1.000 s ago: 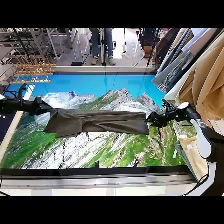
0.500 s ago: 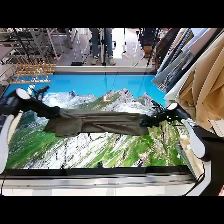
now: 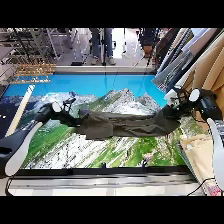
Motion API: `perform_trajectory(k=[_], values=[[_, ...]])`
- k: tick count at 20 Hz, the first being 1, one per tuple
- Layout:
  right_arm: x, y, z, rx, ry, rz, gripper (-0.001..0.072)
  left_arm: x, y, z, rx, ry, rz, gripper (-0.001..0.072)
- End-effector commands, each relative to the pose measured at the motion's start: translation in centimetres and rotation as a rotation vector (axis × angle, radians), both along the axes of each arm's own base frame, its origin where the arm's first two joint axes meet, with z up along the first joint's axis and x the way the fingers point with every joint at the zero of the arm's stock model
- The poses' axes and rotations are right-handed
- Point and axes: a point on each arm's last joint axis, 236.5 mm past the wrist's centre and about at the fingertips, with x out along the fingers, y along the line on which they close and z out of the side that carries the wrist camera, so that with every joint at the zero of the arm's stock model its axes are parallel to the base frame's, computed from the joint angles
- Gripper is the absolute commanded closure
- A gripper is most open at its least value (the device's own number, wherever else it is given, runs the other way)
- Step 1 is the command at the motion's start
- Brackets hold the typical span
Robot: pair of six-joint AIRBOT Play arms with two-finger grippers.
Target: Fold the clothes and pants, and hang the long-sleeved shirts on hangers.
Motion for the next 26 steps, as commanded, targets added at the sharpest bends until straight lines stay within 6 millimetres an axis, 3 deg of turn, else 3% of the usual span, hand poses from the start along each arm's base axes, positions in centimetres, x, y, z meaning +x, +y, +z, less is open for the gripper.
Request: perform_trajectory(k=[1,3,6,8,11,12,13,14,16,19,21,22,24,26], values=[[0.2,11.3,5.4,0.267,-0.106,0.081,0.0689,0.6,-0.7,-0.7,0.001,-0.025,-0.004,0.0701],[0.9,18.9,6.8,0.344,-0.186,0.156,0.0689,0.3,1.0,2.4,-0.005,-0.025,-0.012,0.0701],[1.6,30.4,6.9,0.441,-0.312,0.232,0.0689,-0.5,4.9,10.2,-0.018,-0.083,0.015,0.0701],[2.0,37.0,5.0,0.513,-0.366,0.260,0.0689,-1.9,7.6,14.8,-0.020,-0.128,0.053,0.0701],[2.7,44.3,0.5,0.570,-0.324,0.339,0.0684,-3.0,9.0,18.2,-0.040,-0.173,0.085,0.0700],[2.9,46.6,0.0,0.612,-0.313,0.388,0.0607,-3.0,8.6,18.4,-0.057,-0.176,0.085,0.0700],[2.9,47.8,-0.2,0.643,-0.277,0.430,0.0431,-2.9,8.2,18.4,-0.075,-0.175,0.085,0.0700],[2.7,47.5,0.1,0.637,-0.237,0.470,0.0343,-2.8,7.5,18.2,-0.096,-0.169,0.073,0.0700],[3.3,43.1,1.2,0.544,-0.189,0.514,0.0303,-2.6,6.1,17.6,-0.141,-0.148,0.060,0.0699],[5.9,32.2,4.0,0.418,-0.157,0.373,0.0254,-1.5,3.3,15.3,-0.188,-0.124,0.012,0.0699],[5.7,24.7,5.2,0.381,-0.116,0.263,0.0242,-0.4,1.2,12.7,-0.179,-0.130,-0.030,0.0699],[5.0,21.7,5.2,0.372,-0.092,0.210,0.0235,0.2,0.0,11.1,-0.173,-0.130,-0.048,0.0699],[2.6,16.5,3.1,0.374,-0.010,0.092,0.0167,1.1,-1.8,7.7,-0.157,-0.114,-0.059,0.0700],[-0.8,14.4,-0.5,0.461,0.116,0.007,0.0064,0.9,-2.3,4.2,-0.116,-0.063,-0.074,0.0700]])
